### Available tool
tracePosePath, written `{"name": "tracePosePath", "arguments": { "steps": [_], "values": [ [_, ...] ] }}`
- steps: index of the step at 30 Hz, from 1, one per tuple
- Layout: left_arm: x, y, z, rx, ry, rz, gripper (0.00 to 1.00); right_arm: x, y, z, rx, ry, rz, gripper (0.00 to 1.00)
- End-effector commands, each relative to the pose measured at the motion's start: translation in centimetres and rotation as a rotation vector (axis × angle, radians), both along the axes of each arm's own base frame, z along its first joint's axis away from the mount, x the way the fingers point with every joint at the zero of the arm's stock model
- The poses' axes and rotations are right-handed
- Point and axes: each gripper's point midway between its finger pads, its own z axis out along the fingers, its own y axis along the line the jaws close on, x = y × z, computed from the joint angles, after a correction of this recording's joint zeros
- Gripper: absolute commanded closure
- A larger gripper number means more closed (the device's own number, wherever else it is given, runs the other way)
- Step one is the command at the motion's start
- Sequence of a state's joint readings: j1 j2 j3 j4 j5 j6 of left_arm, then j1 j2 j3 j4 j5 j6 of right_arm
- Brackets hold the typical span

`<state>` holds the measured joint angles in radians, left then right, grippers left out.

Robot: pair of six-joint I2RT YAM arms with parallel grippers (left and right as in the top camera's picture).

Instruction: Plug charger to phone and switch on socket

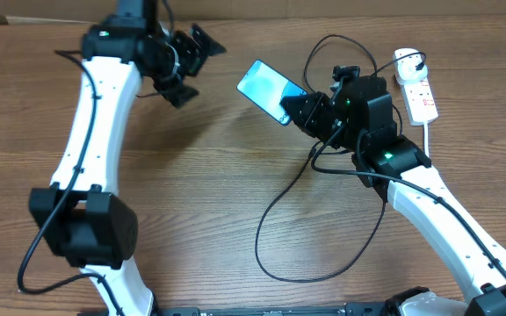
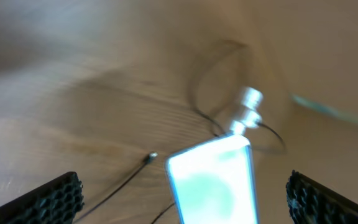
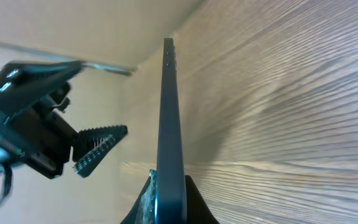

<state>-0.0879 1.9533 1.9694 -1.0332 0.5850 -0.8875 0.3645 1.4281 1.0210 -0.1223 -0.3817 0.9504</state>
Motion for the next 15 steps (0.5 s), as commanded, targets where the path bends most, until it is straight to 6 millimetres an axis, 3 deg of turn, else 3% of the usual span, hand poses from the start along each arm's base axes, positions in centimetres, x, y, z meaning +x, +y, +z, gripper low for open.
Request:
{"name": "tracePosePath", "arguments": {
  "steps": [1,5,8,11,15],
  "values": [
    [-2.9,-2.9,9.4,-0.159,-0.398,-0.36,0.0,0.6,0.3,2.3,0.149,0.043,-0.067,0.96],
    [-5.7,-3.4,14.4,-0.249,-0.625,-0.533,0.0,0.3,1.3,4.2,0.264,0.053,-0.031,0.96],
    [-6.6,-2.2,15.6,-0.212,-0.674,-0.529,0.0,0.2,1.7,5.1,0.298,0.043,-0.008,0.96],
    [-7.6,-0.4,15.0,-0.179,-0.636,-0.504,0.0,0.1,1.9,5.1,0.303,0.046,0.0,0.96],
    [-8.3,2.6,12.0,-0.079,-0.509,-0.437,0.0,0.1,1.9,5.2,0.318,0.06,-0.005,0.96]
  ]
}}
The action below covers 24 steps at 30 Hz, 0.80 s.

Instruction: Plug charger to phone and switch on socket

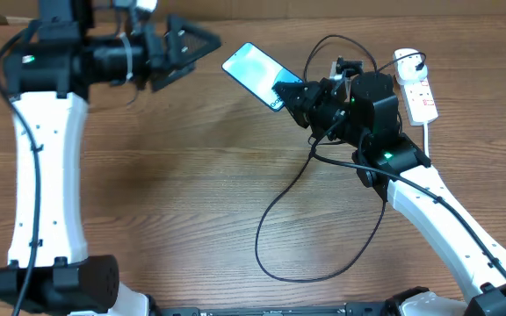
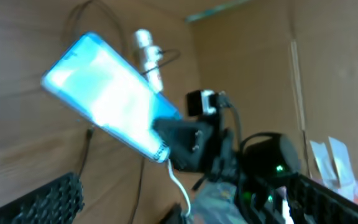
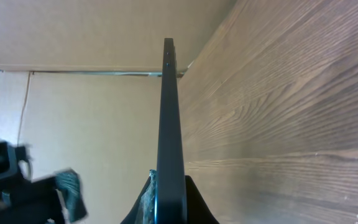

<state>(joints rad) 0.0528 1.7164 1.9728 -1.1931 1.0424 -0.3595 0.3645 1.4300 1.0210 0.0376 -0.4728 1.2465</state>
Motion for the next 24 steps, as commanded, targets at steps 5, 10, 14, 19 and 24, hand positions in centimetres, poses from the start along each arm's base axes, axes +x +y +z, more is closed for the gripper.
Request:
{"name": "tracePosePath", "arguments": {
  "steps": [5,10,14,19,24],
  "values": [
    [-0.3,1.4,-1.2,0.059,-0.103,-0.052,0.0,0.3,0.4,3.4,0.073,-0.091,0.008,0.96],
    [-0.4,-0.7,-3.8,0.054,-0.064,-0.103,0.0,0.5,0.4,4.5,0.091,-0.138,0.007,0.96],
    [-0.4,-3.8,-8.0,0.064,-0.025,-0.159,0.0,0.7,0.1,4.0,0.077,-0.119,-0.017,0.96],
    [0.5,-4.1,-10.7,0.08,0.033,-0.105,0.0,0.8,-0.1,3.6,0.068,-0.106,-0.032,0.96],
    [2.9,-1.8,-9.7,0.029,0.057,0.024,0.0,1.2,-0.8,2.9,0.052,-0.081,-0.061,0.96]
  ]
}}
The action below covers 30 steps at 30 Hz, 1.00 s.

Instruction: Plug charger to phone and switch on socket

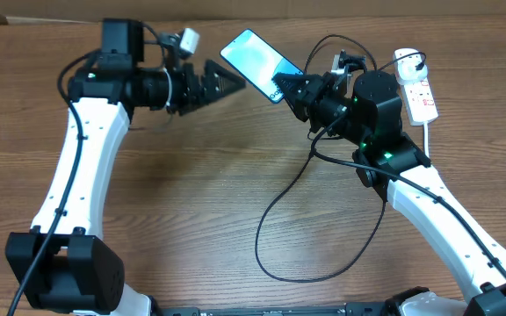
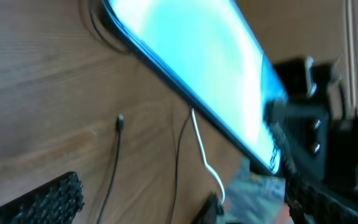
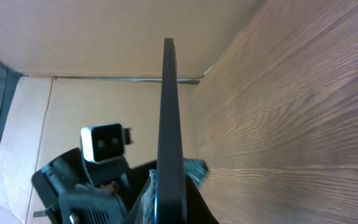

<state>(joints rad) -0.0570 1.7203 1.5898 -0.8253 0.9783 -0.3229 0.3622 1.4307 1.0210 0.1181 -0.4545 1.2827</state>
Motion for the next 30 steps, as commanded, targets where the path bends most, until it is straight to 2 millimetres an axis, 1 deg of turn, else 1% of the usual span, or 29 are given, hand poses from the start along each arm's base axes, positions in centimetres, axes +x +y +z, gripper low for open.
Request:
{"name": "tracePosePath", "arguments": {
  "steps": [1,2,4,7,11,14,15,16,19,21,23,27,29,30],
  "values": [
    [1.6,2.3,0.5,-0.043,0.079,0.135,0.0,0.5,-0.8,1.2,0.006,-0.03,-0.036,0.96],
    [2.0,2.4,0.7,-0.062,0.087,0.148,0.0,0.6,-0.9,1.2,0.005,-0.03,-0.044,0.96],
    [2.6,1.8,1.4,-0.112,0.07,0.129,0.0,0.8,-1.1,1.3,0.01,-0.027,-0.061,0.96],
    [3.3,-0.2,2.1,-0.172,0.031,0.087,0.0,1.1,-1.4,1.4,0.033,-0.009,-0.091,0.96],
    [4.8,-2.2,2.7,-0.263,0.065,0.142,0.0,1.5,-1.7,1.3,0.047,0.009,-0.128,0.96],
    [5.4,-3.5,2.9,-0.322,0.083,0.174,0.0,1.8,-1.9,2.1,0.066,-0.016,-0.147,0.96],
    [5.6,-3.8,2.6,-0.337,0.107,0.196,0.0,1.8,-1.9,2.5,0.074,-0.032,-0.146,0.96],
    [5.8,-4.2,1.7,-0.349,0.162,0.243,0.0,1.9,-1.8,3.2,0.087,-0.06,-0.146,0.96],
    [6.0,-4.4,-0.4,-0.354,0.256,0.328,0.0,2.2,-2.0,3.9,0.113,-0.071,-0.166,0.96],
    [6.1,-4.3,-0.8,-0.365,0.265,0.341,0.0,2.3,-2.2,3.9,0.114,-0.072,-0.174,0.96],
    [6.3,-4.4,-0.5,-0.392,0.241,0.337,0.0,2.3,-2.2,3.7,0.11,-0.066,-0.175,0.96],
    [6.8,-4.4,0.9,-0.443,0.21,0.35,0.0,2.2,-2.1,3.3,0.103,-0.05,-0.175,0.96],
    [6.9,-4.5,0.9,-0.451,0.225,0.358,0.01,2.2,-2.0,3.4,0.104,-0.051,-0.173,0.96],
    [6.9,-4.6,0.8,-0.456,0.238,0.362,0.03,2.1,-1.9,3.3,0.104,-0.05,-0.17,0.96]
  ]
}}
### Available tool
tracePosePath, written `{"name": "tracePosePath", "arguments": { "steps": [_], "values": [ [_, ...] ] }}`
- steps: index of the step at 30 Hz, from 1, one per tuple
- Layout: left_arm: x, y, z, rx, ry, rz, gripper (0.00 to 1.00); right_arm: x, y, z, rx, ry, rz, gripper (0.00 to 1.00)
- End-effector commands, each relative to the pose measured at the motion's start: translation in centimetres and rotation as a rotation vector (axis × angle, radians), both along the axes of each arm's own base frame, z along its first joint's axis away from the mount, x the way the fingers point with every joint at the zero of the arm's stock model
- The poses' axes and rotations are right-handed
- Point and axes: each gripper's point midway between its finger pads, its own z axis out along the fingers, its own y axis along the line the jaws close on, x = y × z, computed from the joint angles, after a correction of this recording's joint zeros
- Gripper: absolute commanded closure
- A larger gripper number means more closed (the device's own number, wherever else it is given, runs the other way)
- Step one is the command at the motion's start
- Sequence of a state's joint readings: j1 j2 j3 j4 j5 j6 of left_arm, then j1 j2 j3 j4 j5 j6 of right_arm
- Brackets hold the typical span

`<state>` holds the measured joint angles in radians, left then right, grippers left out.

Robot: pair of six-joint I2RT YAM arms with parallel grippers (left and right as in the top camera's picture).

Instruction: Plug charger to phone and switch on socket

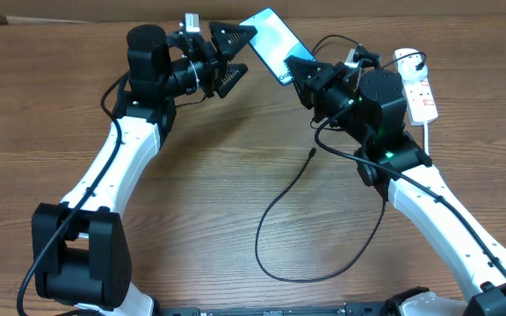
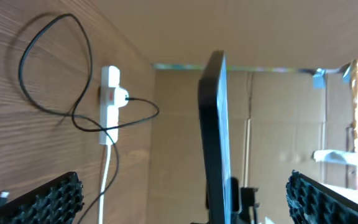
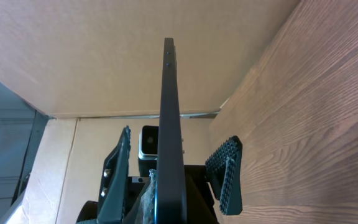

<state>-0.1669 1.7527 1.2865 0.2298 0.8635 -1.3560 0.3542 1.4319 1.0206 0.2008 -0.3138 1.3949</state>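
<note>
My right gripper (image 1: 299,77) is shut on the lower end of the phone (image 1: 271,35) and holds it up off the table, lit screen facing up. The phone (image 3: 168,118) shows edge-on in the right wrist view, above my right gripper (image 3: 168,202). My left gripper (image 1: 238,54) is open, one finger on each side of the phone's free end without touching it. From the left wrist the phone (image 2: 215,137) stands edge-on inside my left gripper (image 2: 182,182). The black charger cable (image 1: 275,206) lies on the table, its loose plug end (image 1: 313,154) below the right wrist.
The white power strip (image 1: 417,88) lies at the back right, with a plug in it; it also shows as the power strip (image 2: 109,93) in the left wrist view. A cardboard wall (image 1: 367,7) runs along the back of the wooden table (image 1: 191,193).
My left gripper, which was a little left of the phone, now has its open fingers on both sides of the phone's free end. The phone sits slightly further back and right.
At first my right gripper held the phone low near mid-table, with my open left gripper far off at the back left. Then the phone was higher and further left, facing the left gripper. That gripper was closer each time, and now straddles the phone.
</note>
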Motion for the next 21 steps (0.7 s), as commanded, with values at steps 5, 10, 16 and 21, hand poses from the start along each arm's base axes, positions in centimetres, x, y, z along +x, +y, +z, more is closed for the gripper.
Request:
{"name": "tracePosePath", "arguments": {
  "steps": [5,10,16,21],
  "values": [
    [0.2,-0.4,-0.2,-0.056,0.105,0.042,0.12,-0.6,1.1,1.7,0.016,-0.045,0.003,0.96],
    [-0.1,-0.7,-0.2,-0.071,0.127,0.028,0.19,-1.0,2.1,1.6,0.012,-0.041,0.01,0.96],
    [-0.1,-0.7,-0.1,-0.074,0.131,0.023,0.31,-1.1,2.0,0.6,-0.01,-0.005,-0.008,0.96],
    [-0.3,-0.8,-0.1,-0.079,0.138,0.015,0.39,-1.0,1.9,0.6,-0.022,-0.015,-0.014,0.96]
  ]
}}
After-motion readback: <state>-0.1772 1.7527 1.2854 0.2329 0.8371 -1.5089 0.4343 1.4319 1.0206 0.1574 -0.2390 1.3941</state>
